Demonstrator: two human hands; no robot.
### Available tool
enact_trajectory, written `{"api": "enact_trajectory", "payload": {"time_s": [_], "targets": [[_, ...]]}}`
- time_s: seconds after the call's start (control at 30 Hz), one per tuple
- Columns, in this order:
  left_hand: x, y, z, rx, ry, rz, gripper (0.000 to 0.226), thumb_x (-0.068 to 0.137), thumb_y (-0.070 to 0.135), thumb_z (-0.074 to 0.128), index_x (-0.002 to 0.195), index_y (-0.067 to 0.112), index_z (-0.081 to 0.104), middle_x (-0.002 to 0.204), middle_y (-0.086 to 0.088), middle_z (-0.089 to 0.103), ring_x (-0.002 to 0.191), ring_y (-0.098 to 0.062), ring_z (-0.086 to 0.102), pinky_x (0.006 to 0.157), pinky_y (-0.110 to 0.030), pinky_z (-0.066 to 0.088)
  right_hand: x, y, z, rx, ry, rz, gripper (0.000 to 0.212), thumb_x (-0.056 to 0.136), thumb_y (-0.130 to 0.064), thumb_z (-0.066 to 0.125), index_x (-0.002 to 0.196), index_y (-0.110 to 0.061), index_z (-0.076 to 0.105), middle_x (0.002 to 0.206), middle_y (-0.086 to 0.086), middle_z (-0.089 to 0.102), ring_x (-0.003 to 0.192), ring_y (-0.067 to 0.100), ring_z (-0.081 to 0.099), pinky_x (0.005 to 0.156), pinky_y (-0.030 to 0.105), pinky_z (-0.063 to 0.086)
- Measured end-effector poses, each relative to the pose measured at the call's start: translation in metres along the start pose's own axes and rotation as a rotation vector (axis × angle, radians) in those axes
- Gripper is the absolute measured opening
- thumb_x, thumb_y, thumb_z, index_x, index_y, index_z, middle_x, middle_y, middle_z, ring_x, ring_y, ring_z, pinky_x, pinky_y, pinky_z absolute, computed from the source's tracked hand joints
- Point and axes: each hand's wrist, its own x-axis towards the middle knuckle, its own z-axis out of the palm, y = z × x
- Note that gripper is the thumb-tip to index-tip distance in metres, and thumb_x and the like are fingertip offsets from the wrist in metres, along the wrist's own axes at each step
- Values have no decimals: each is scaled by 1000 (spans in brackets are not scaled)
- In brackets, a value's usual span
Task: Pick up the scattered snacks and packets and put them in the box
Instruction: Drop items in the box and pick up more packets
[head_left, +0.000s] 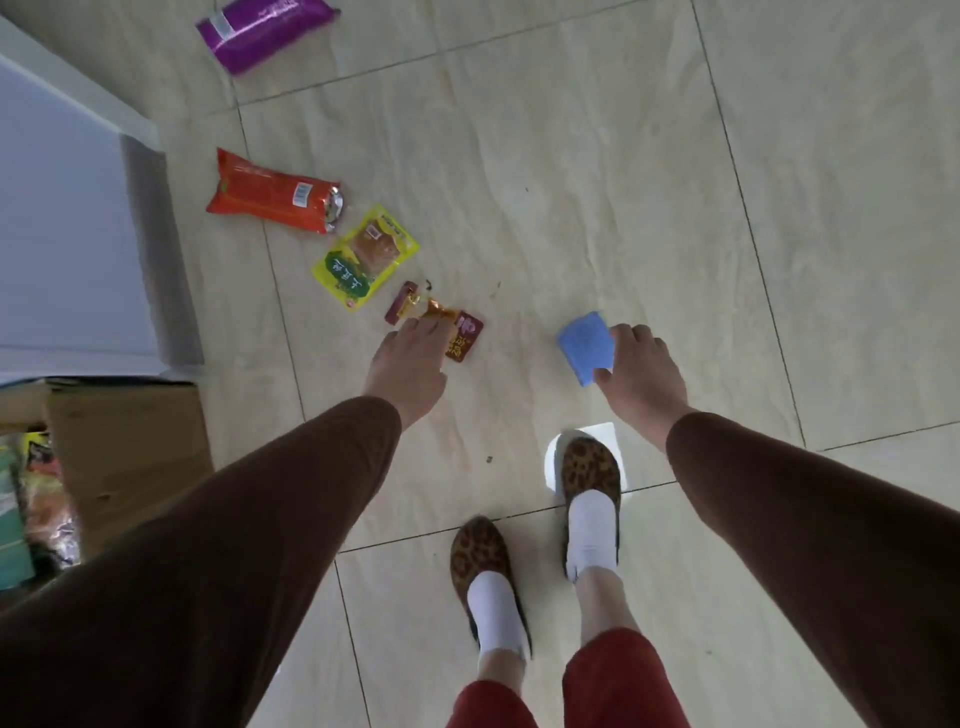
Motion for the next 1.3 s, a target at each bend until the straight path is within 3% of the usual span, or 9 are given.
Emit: {"api": "enact_trajectory", "payload": {"time_s": [0.2, 0.33, 0.43, 0.6, 0.73, 0.87, 1.03, 1.2, 1.3], "targets": [[97, -25, 53, 99, 41, 5, 50, 83, 3, 56, 131, 16, 49, 136, -4, 49, 127, -29, 46, 102, -41, 40, 92, 15, 59, -86, -78, 53, 62, 92, -29, 67, 142, -8, 37, 131, 15, 46, 114, 36, 51, 79, 42, 48], [126, -40, 82, 314, -9, 101, 65, 83, 10, 63, 142, 19, 39, 144, -5, 41, 132, -29, 43, 112, -43, 31, 117, 17, 87, -155, -22, 80, 86, 80, -40, 79, 144, -5, 33, 126, 15, 47, 109, 35, 53, 77, 42, 52], [123, -41, 91, 427, -66, 35, 66, 83, 15, 62, 141, 20, 33, 124, -7, 53, 112, -30, 54, 99, -43, 38, 122, 14, 99, 15, -38, 75, 66, 80, -25, 81, 128, -7, 40, 114, 14, 58, 101, 35, 61, 76, 41, 51], [102, -37, 81, 60, -175, -249, 42, 89, 26, 64, 126, 16, 46, 112, -5, 63, 108, -27, 56, 87, -38, 43, 121, 0, 82, 283, -81, 140, 35, 87, -7, 66, 115, -7, 44, 103, 15, 63, 96, 37, 62, 75, 38, 47], [80, -47, 42, -268, -78, -393, 21, 91, 30, 64, 107, 18, 59, 107, -3, 59, 108, -25, 53, 81, -38, 45, 126, -42, 41, 273, -139, 32, 15, 87, -13, 64, 93, -12, 50, 93, 10, 59, 87, 31, 59, 70, 34, 41], [83, -75, -1, -348, 60, -494, 19, 90, 31, 66, 101, 17, 59, 105, -5, 59, 104, -27, 56, 73, -35, 44, 151, -100, 3, 291, -177, -64, 27, 84, -20, 67, 70, -20, 44, 80, 6, 53, 71, 24, 52, 55, 31, 30], [116, -114, -23, -368, 147, -538, 38, 90, 25, 67, 124, 16, 55, 118, -7, 57, 112, -29, 55, 84, -42, 51, 188, -166, -11, 315, -148, -188, 18, 86, -25, 67, 84, -15, 52, 88, 5, 52, 78, 24, 54, 66, 30, 36], [171, -143, 2, -368, 155, -505, 42, 88, 19, 66, 127, 12, 53, 127, -7, 49, 122, -29, 46, 91, -42, 45, 226, -192, 11, 353, -137, -236, 19, 87, -26, 68, 93, -13, 56, 95, 7, 56, 83, 24, 57, 69, 31, 39], [193, -154, 20, -344, 117, -446, 49, 85, 15, 66, 132, 11, 52, 147, -8, 39, 134, -30, 38, 105, -41, 36, 247, -191, 27, 301, -132, -246, 21, 89, -26, 67, 101, -13, 57, 98, 6, 56, 85, 23, 57, 72, 31, 42]]}}
